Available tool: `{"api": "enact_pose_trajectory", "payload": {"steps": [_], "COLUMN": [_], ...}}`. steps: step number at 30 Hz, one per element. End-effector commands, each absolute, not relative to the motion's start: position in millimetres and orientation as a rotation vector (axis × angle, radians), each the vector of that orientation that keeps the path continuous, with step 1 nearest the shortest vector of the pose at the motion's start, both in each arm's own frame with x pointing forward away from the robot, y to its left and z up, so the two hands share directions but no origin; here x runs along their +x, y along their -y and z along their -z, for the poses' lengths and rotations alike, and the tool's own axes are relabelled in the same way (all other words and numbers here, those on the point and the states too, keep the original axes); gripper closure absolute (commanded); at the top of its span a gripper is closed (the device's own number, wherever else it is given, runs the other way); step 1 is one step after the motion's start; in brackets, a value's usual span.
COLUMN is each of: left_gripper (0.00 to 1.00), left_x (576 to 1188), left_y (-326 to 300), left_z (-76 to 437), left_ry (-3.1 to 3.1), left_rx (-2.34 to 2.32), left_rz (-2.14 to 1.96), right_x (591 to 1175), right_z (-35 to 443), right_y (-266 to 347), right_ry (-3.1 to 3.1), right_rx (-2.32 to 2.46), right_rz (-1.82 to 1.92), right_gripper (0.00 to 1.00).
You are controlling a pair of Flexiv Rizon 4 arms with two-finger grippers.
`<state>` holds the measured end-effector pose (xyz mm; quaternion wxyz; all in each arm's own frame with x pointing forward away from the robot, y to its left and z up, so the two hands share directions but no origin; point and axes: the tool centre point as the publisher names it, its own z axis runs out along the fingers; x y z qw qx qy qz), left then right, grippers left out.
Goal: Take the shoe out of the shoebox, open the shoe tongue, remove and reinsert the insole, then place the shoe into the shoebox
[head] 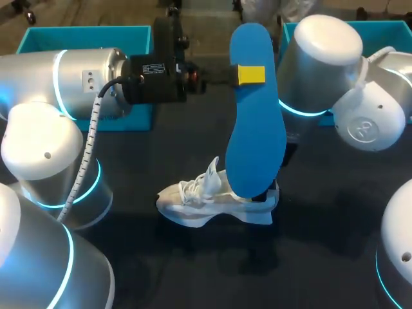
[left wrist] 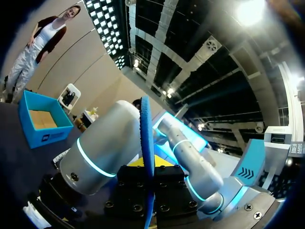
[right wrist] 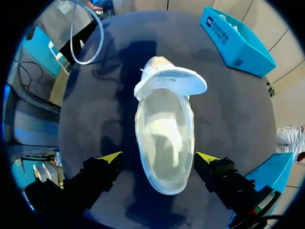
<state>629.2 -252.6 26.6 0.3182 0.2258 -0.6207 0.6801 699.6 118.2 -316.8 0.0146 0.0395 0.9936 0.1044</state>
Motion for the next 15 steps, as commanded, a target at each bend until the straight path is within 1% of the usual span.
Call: {"api": "enact_pose_trajectory", "payload": {"steps": [1,10,15], "left_gripper": [1.00,1.00,1.00], "left_x": [628,628,628], "left_y": [253,253,253], "left_z": [-25,-25,-25], "left_ry": [1.628,1.628,1.628], "left_rx": [0.595,0.595,0.595], "left_rz": [-1.795,-1.795,-1.795], "right_x": [698,698,700], "right_z": [318,318,304], "right_y": [-117,-117,-118], "right_ry": [-3.090,-3.090,-3.082], "right_rx": [0.123,0.123,0.163], "right_rz": [-0.329,-0.329,-0.290], "right_gripper": [0.00,0.00,0.00]}}
